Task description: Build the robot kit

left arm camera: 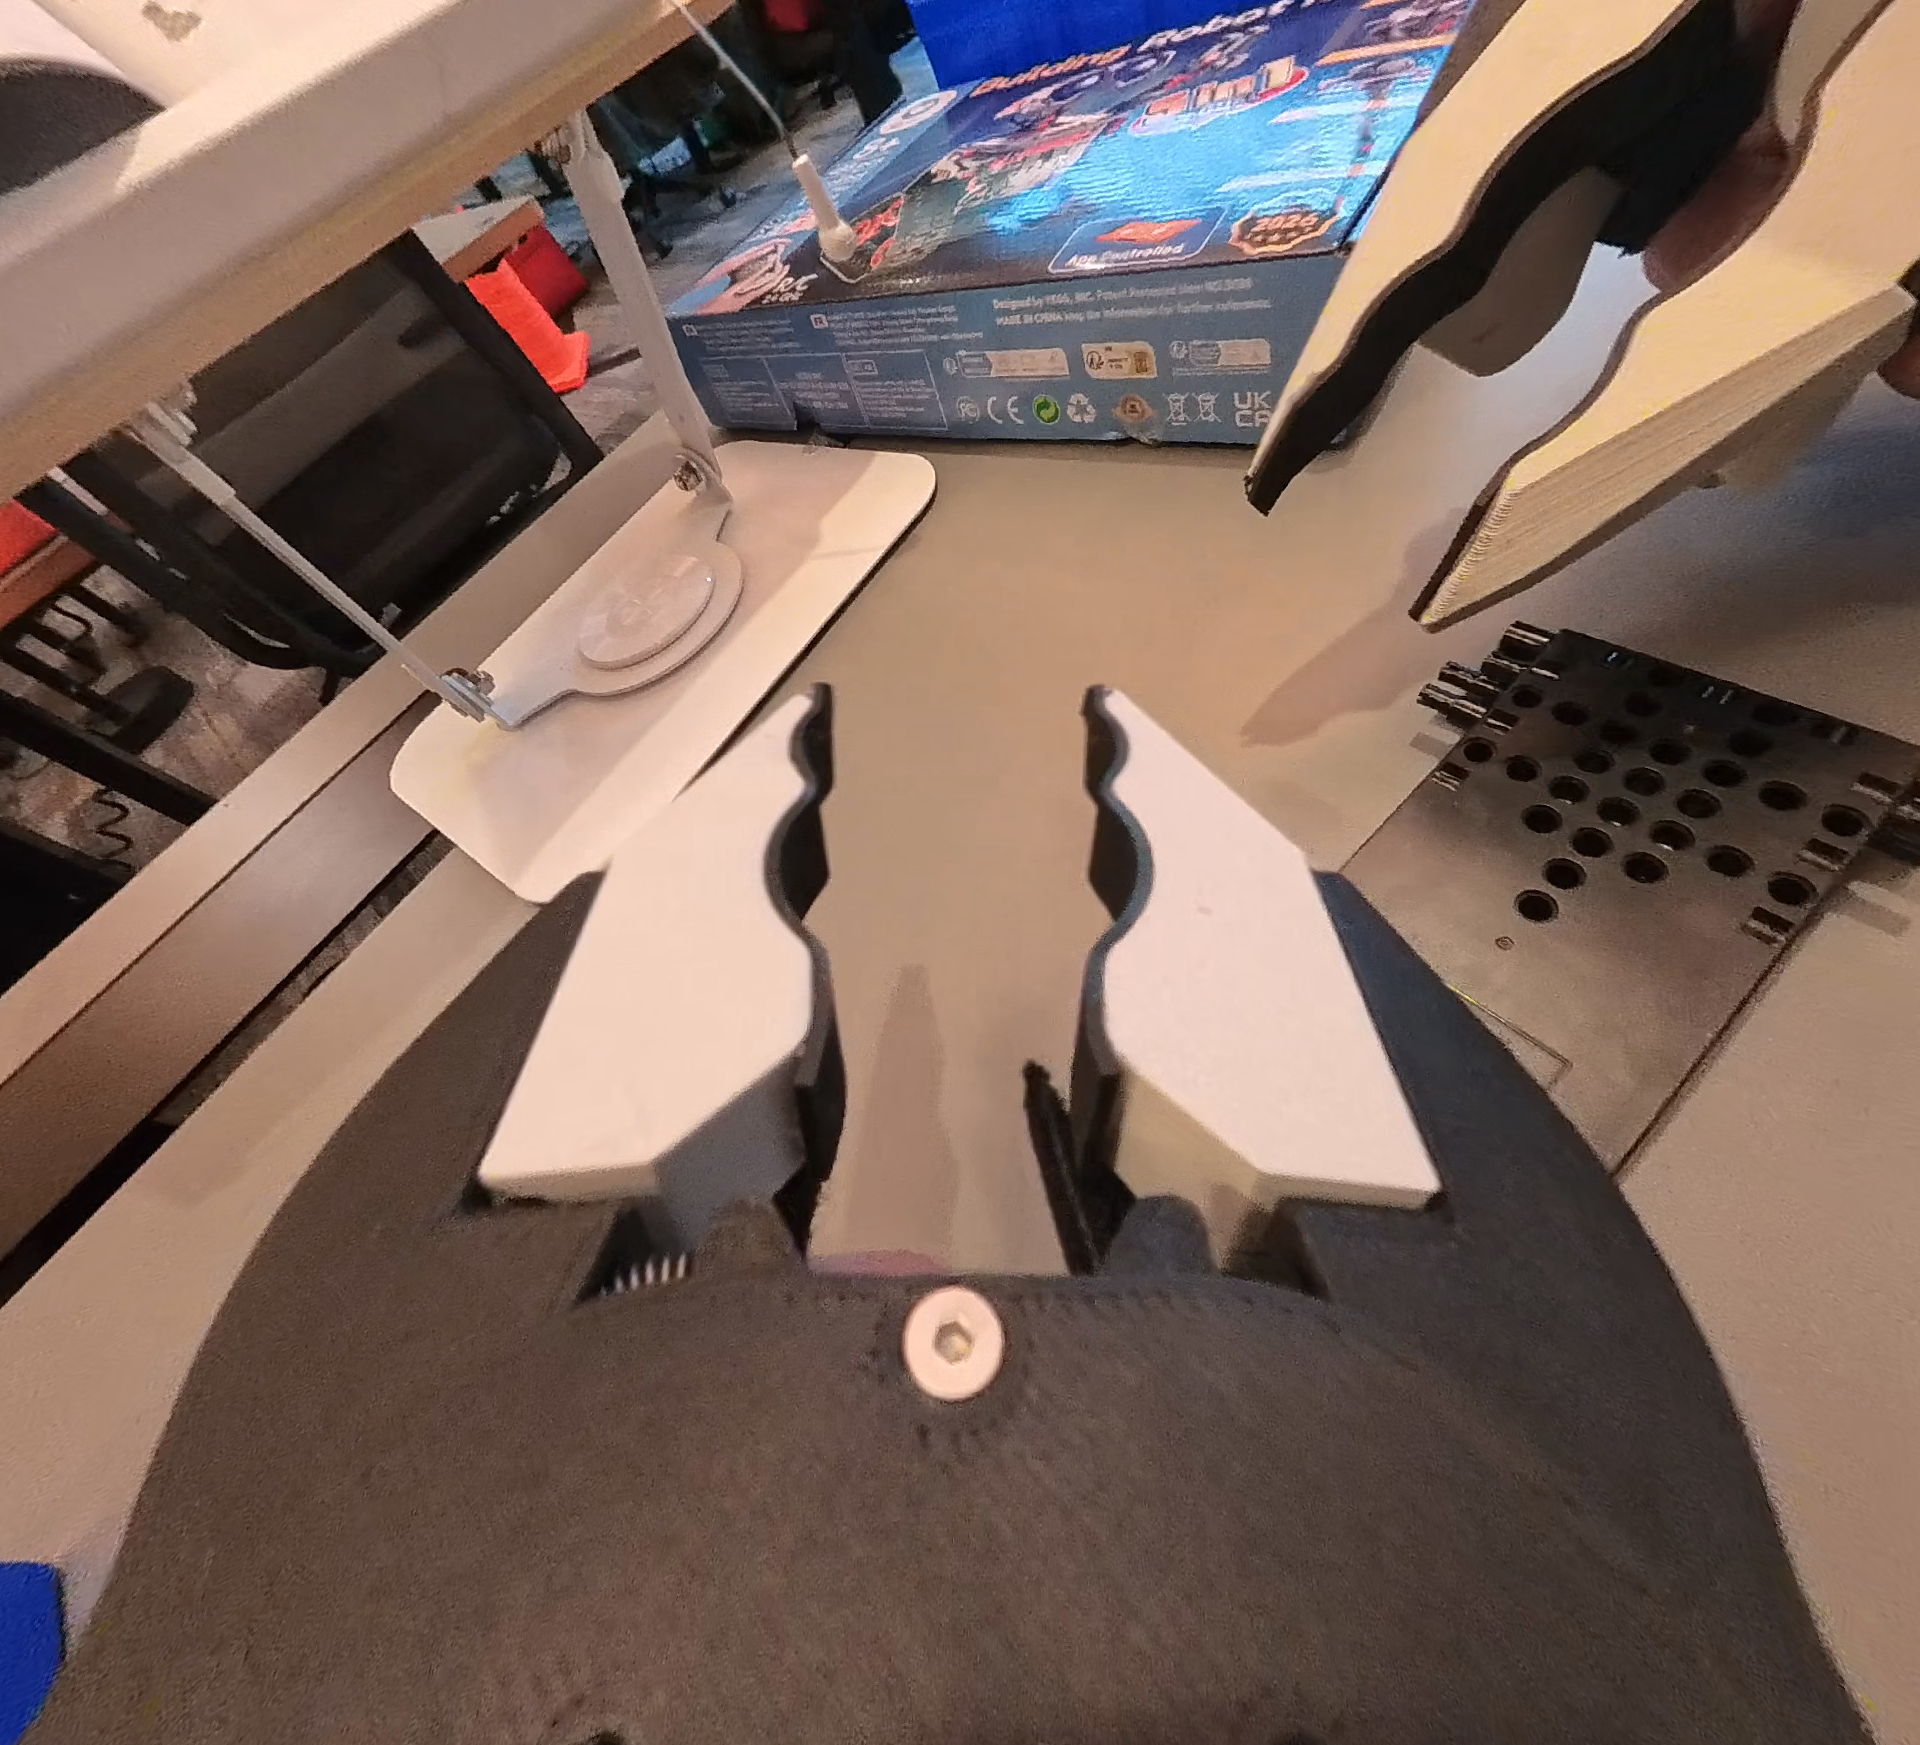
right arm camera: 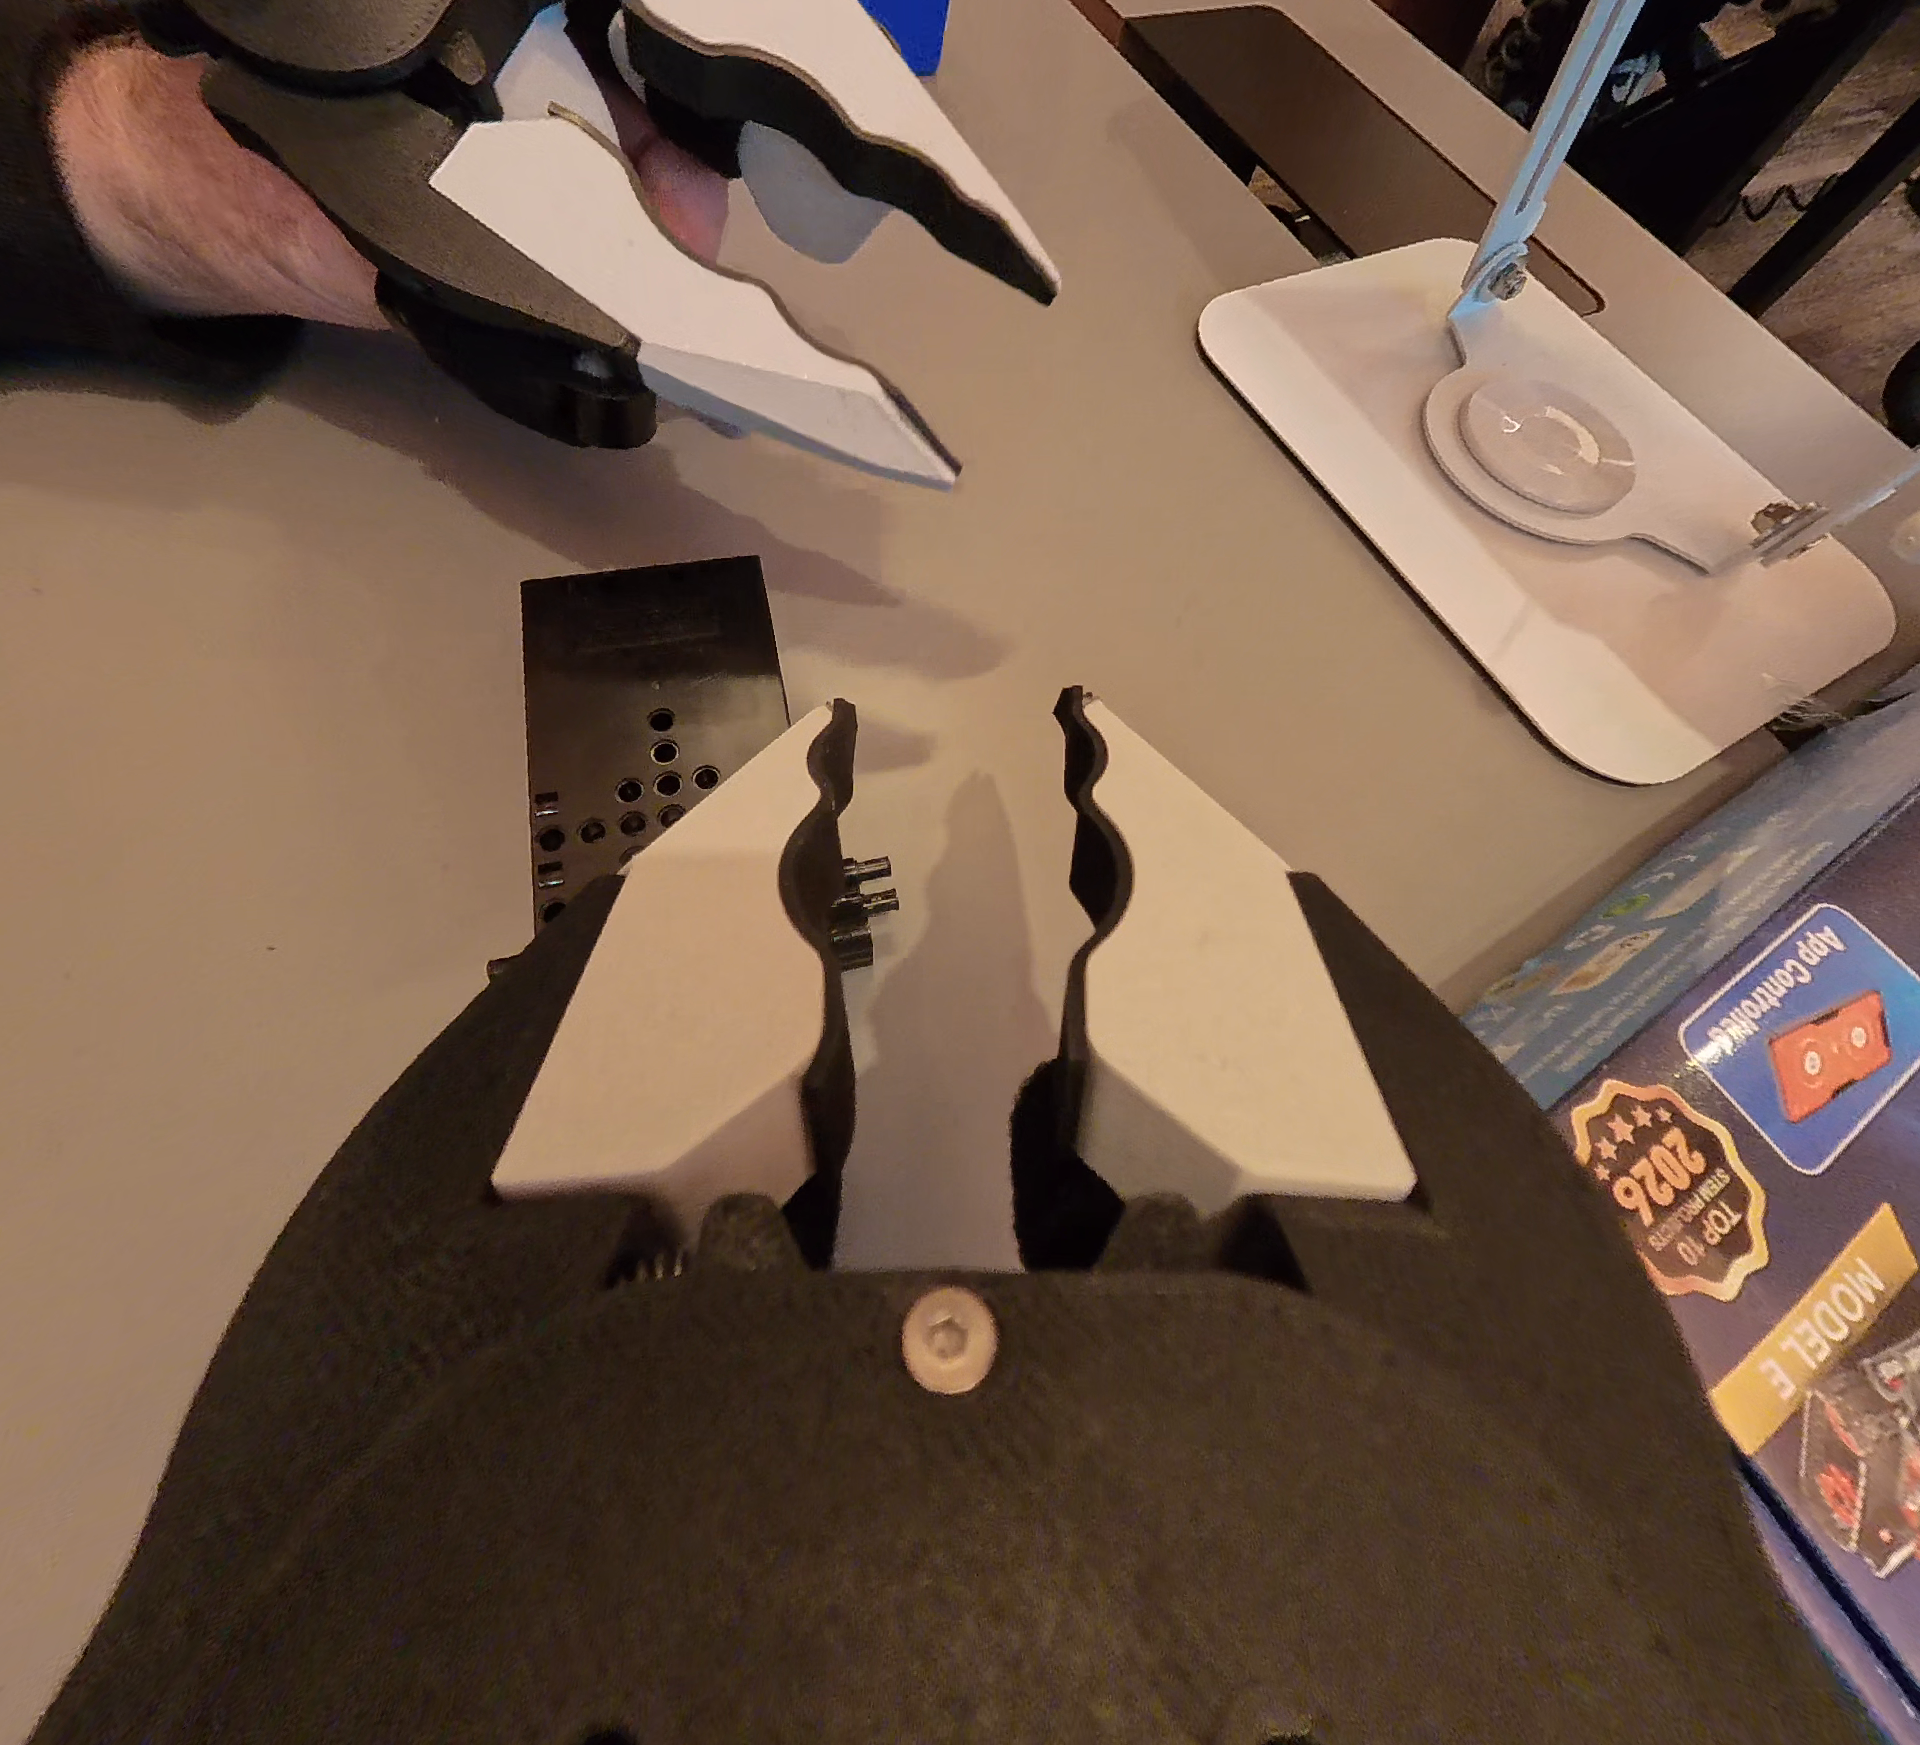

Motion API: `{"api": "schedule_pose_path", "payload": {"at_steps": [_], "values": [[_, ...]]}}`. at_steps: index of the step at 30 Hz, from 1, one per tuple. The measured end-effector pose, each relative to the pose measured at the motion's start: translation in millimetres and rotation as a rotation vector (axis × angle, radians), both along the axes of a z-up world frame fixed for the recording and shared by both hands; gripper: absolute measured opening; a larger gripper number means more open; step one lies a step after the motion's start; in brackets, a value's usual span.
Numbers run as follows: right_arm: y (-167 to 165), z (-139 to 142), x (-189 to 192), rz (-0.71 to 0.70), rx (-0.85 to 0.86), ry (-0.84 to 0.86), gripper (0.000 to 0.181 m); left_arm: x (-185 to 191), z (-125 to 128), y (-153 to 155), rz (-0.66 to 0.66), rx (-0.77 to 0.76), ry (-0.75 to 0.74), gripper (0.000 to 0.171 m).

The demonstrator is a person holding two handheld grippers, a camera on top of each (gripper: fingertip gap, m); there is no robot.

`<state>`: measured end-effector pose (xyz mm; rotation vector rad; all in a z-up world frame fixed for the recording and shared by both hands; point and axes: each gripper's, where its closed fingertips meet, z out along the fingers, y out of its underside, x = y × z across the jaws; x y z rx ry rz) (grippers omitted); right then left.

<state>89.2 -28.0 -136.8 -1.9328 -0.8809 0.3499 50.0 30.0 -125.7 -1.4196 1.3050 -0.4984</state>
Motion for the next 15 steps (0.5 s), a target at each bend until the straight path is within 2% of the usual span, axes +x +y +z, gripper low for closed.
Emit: {"api": "schedule_pose_path", "payload": {"at_steps": [2,3,4,12,13,15], "values": [[0,1,0,0.000,0.004,0.001,0.039,0,5,-3,-0.012,0.045,-0.012,0.016],[0,1,0,0.001,0.005,0.001,0.038,0,7,-6,-0.024,0.051,-0.018,0.007],[0,1,0,0.002,0.004,0.001,0.038,0,7,-8,-0.033,0.037,-0.021,0.005],[-1,1,-1,0.011,0.006,-0.003,0.036,-1,19,-10,-0.074,-0.094,-0.144,0.000],[-1,2,-2,0.013,0.006,-0.001,0.036,0,23,-14,-0.109,-0.125,-0.181,0.004],[-2,2,-3,0.022,0.003,0.010,0.038,-1,33,-15,-0.132,-0.155,-0.260,0.024]]}}
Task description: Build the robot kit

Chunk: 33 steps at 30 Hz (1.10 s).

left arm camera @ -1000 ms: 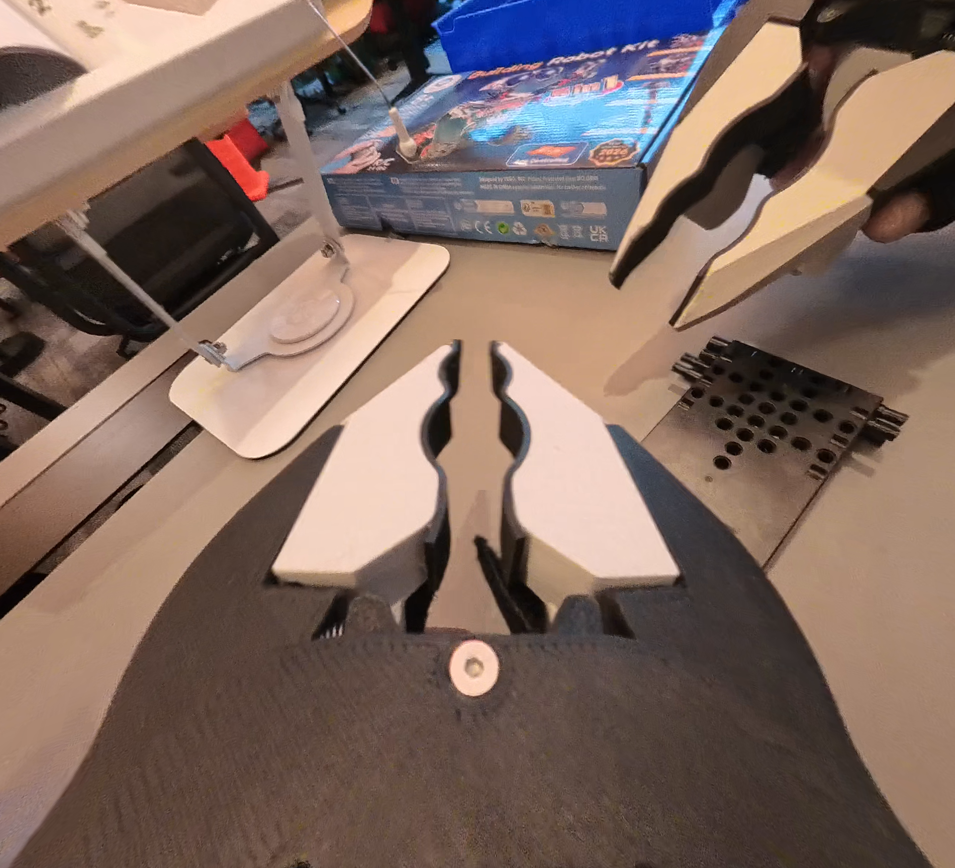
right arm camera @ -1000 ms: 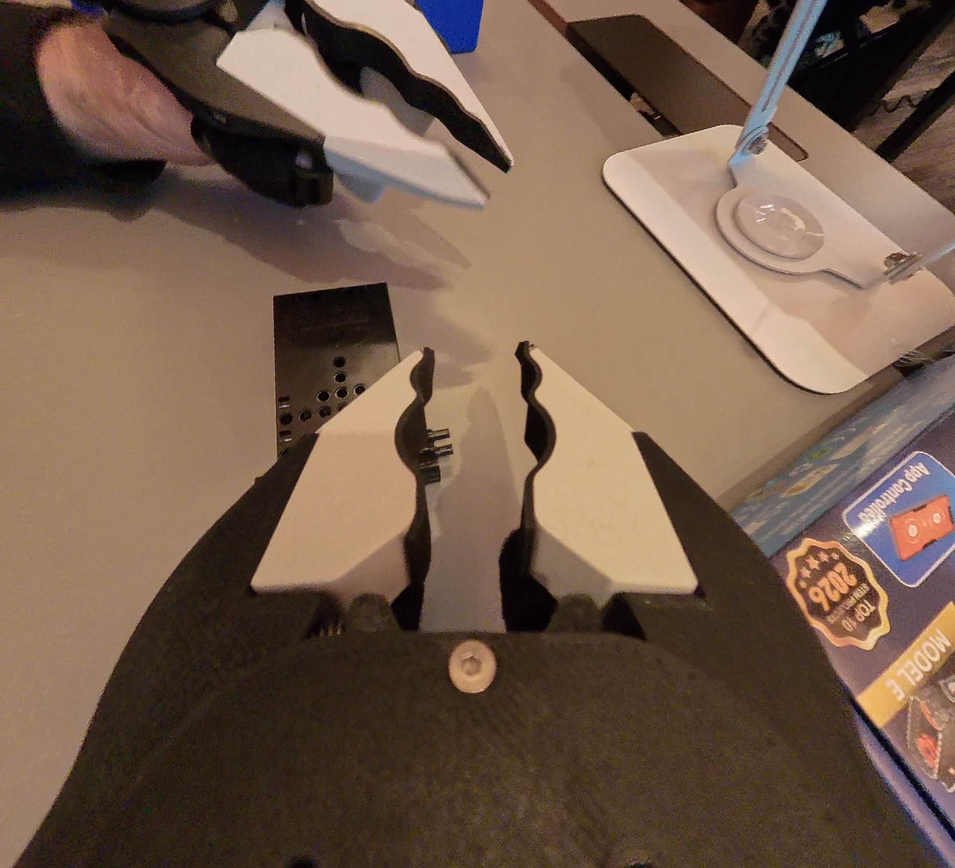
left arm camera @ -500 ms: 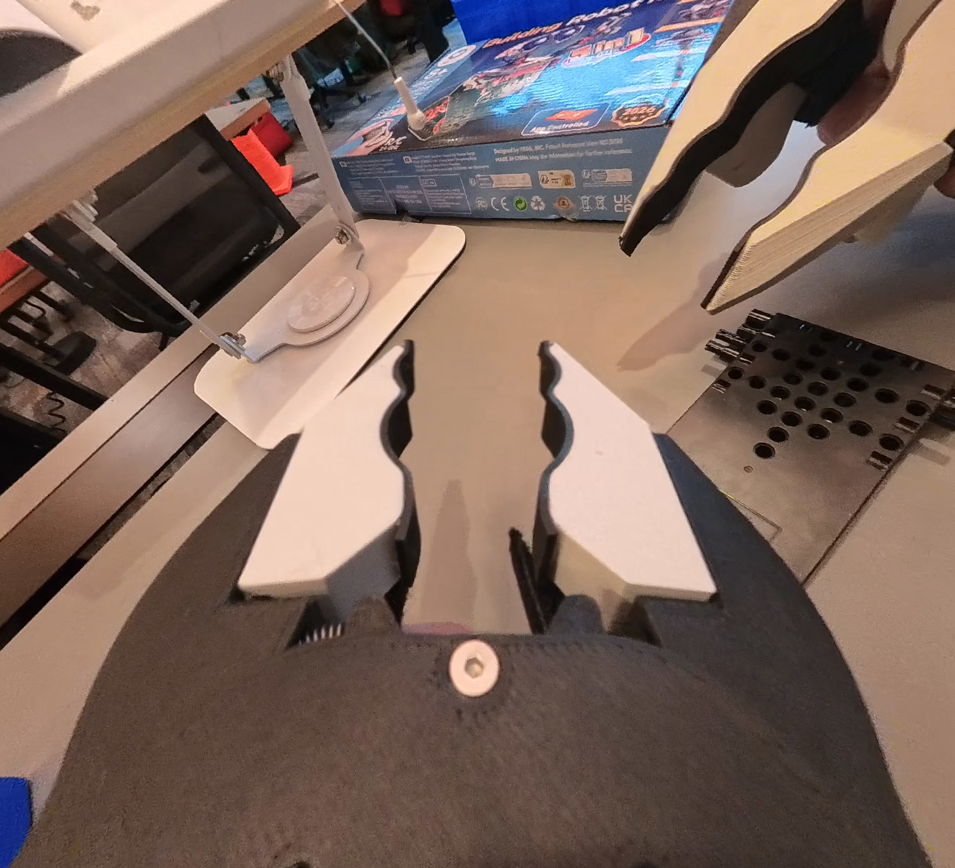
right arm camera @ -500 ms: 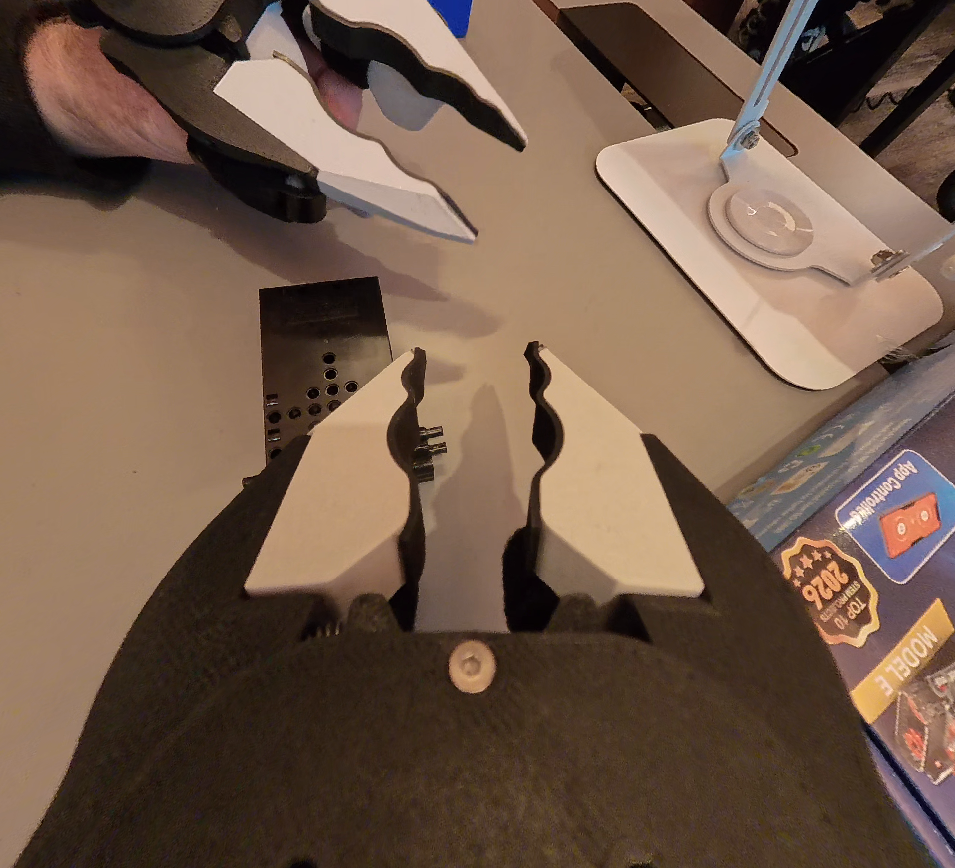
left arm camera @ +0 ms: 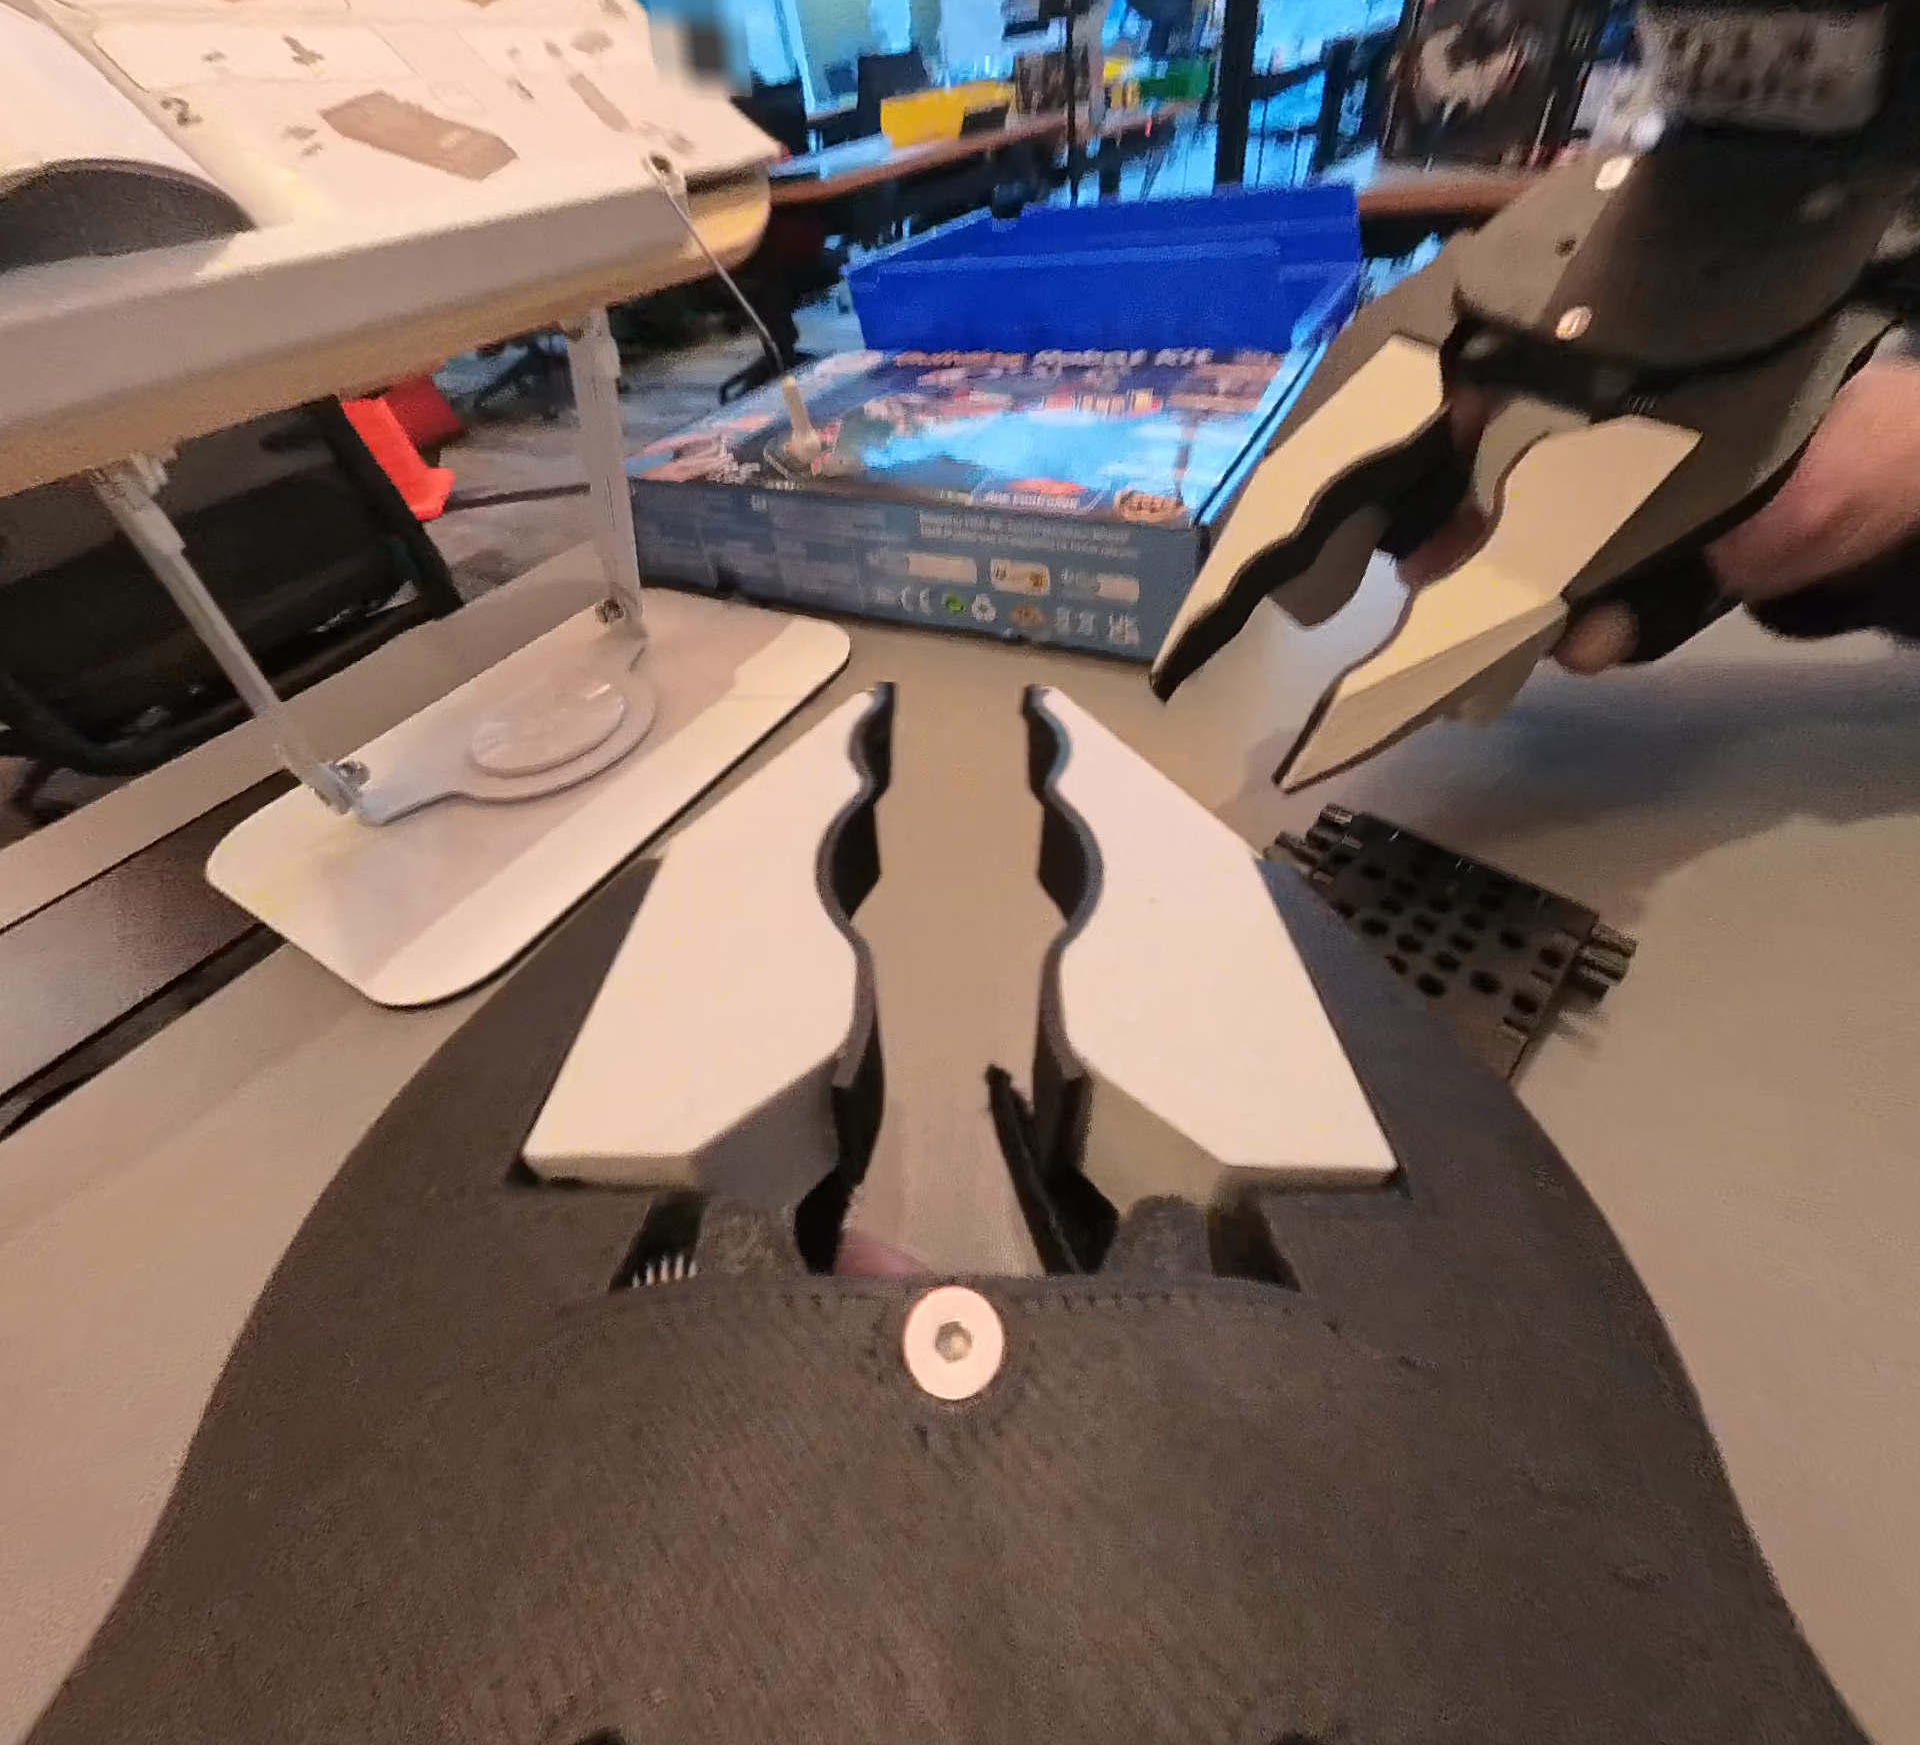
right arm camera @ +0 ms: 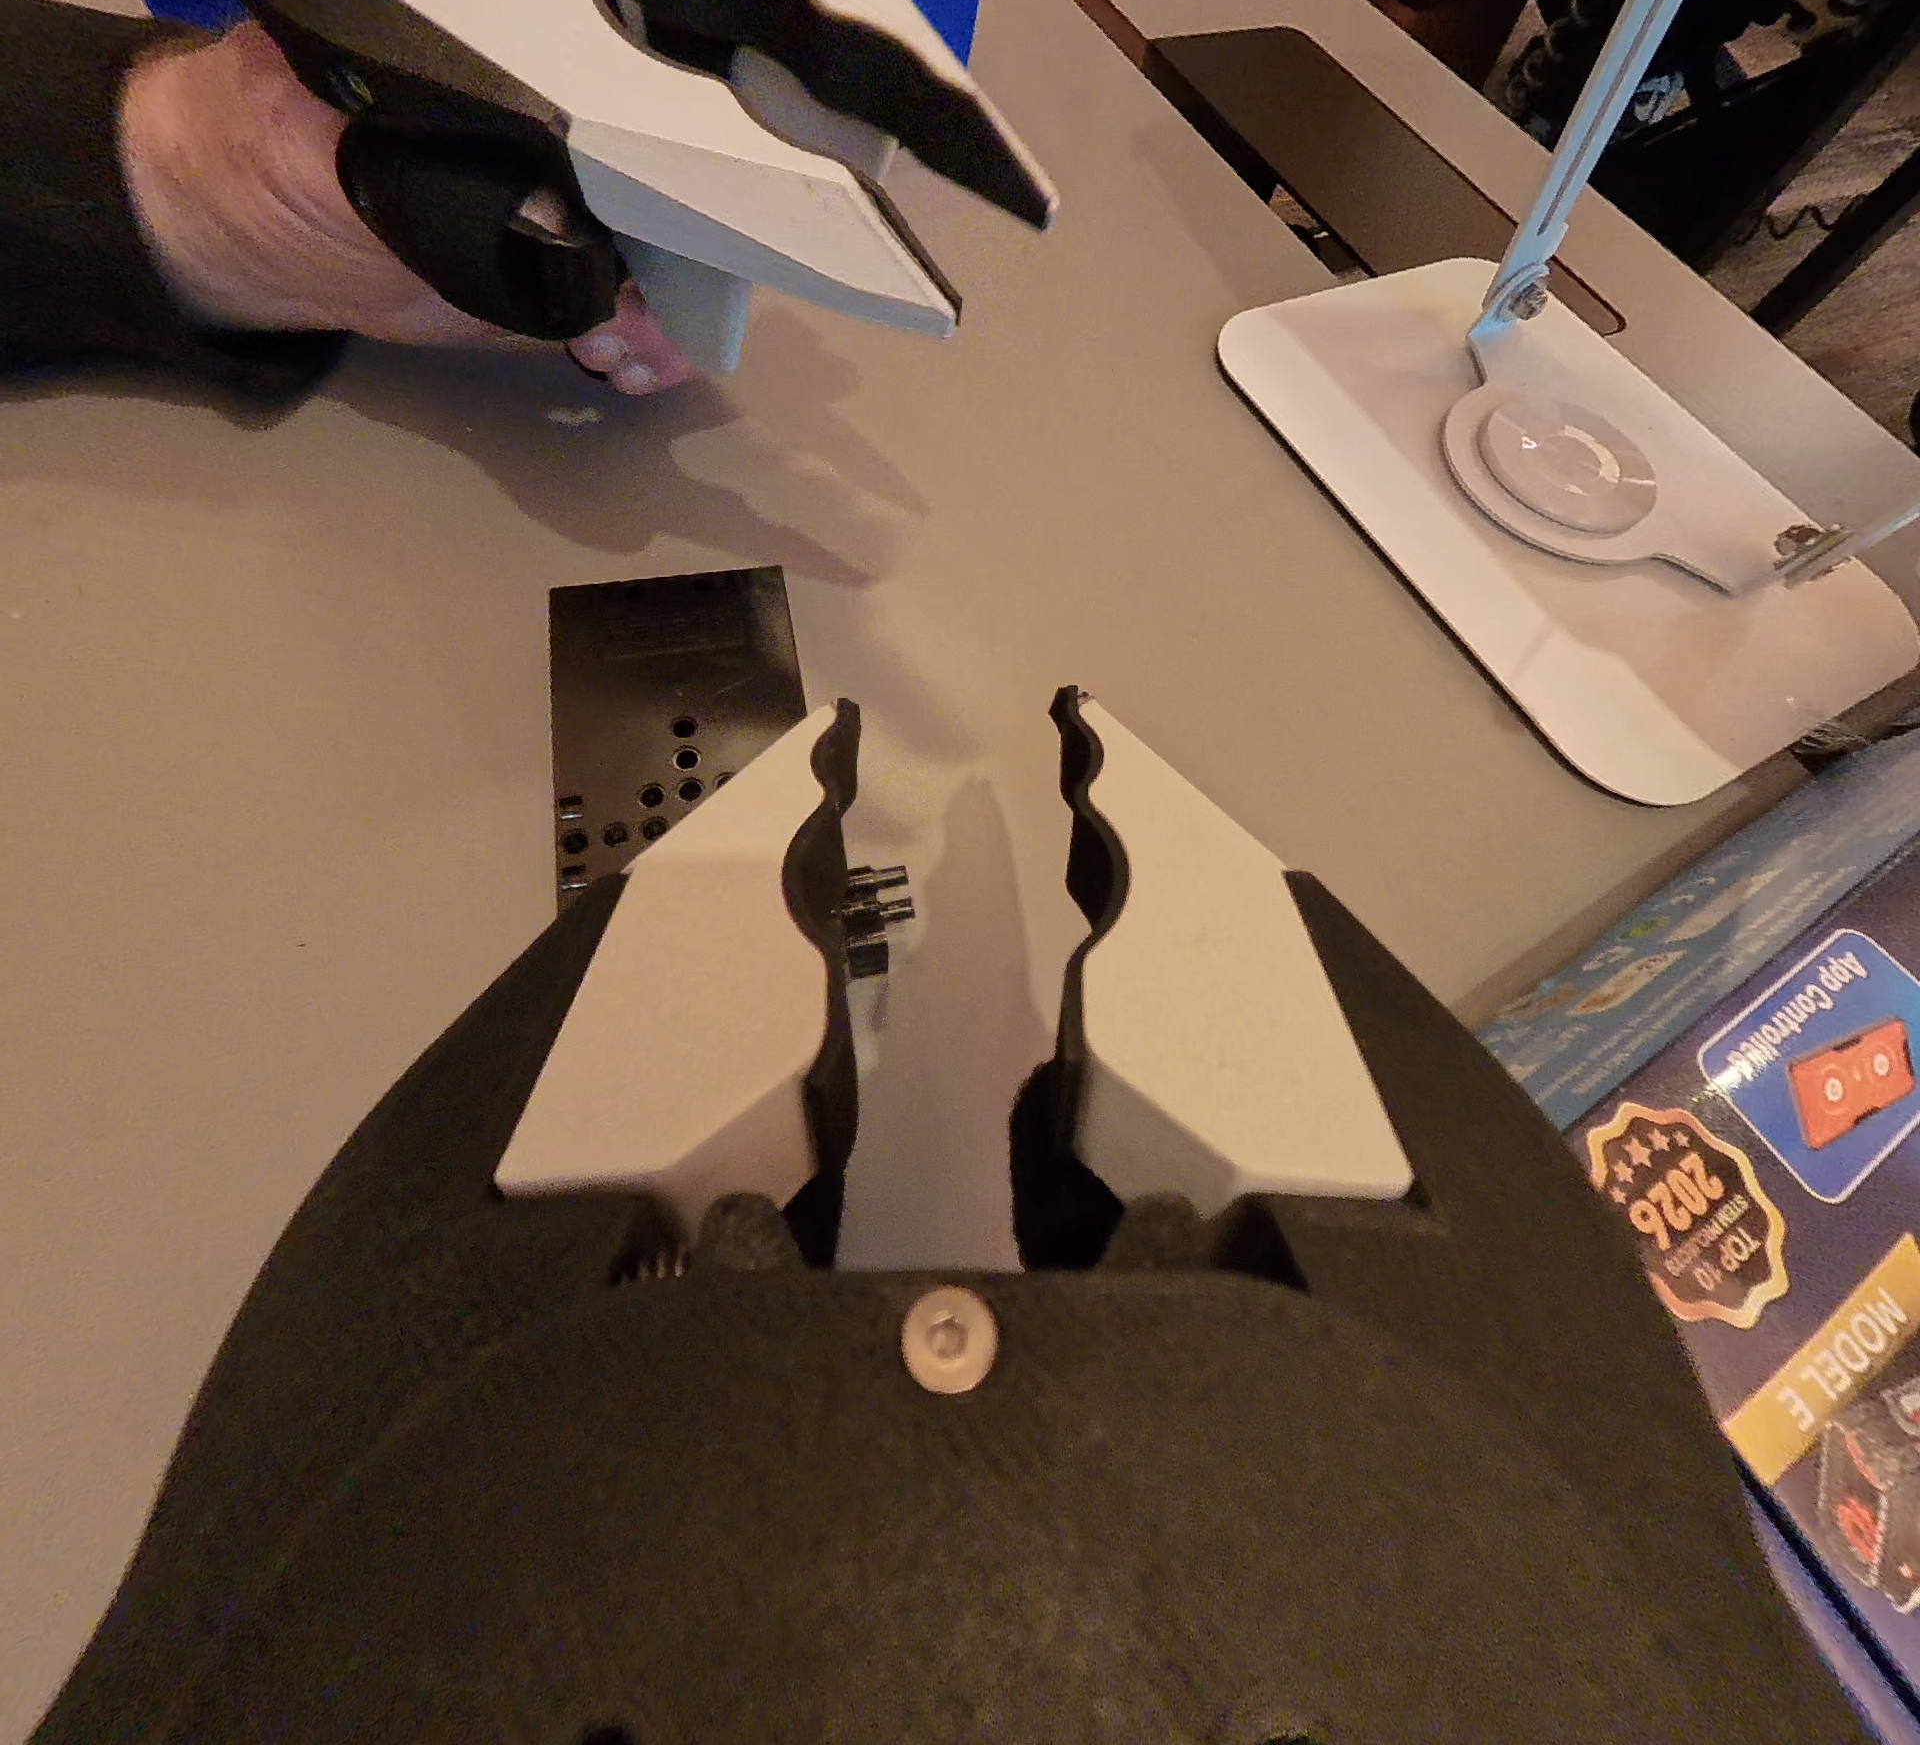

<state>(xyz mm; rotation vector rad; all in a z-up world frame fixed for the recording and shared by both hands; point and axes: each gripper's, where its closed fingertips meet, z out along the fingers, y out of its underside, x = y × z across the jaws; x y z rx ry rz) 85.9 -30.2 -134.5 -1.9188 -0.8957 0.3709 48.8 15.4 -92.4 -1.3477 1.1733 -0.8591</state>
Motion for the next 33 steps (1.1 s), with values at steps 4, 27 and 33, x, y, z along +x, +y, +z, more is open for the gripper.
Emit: {"api": "schedule_pose_path", "payload": {"at_steps": [4,27,33], "values": [[-1,4,-3,0.007,0.006,0.024,0.044,-2,11,0,-0.039,-0.088,-0.090,0.069],[-3,6,-5,0.020,0.011,0.024,0.044,-19,37,-12,-0.300,-0.438,-0.344,0.000],[-3,6,-6,0.021,0.010,0.022,0.044,-18,37,-11,-0.304,-0.486,-0.354,0.005]]}}
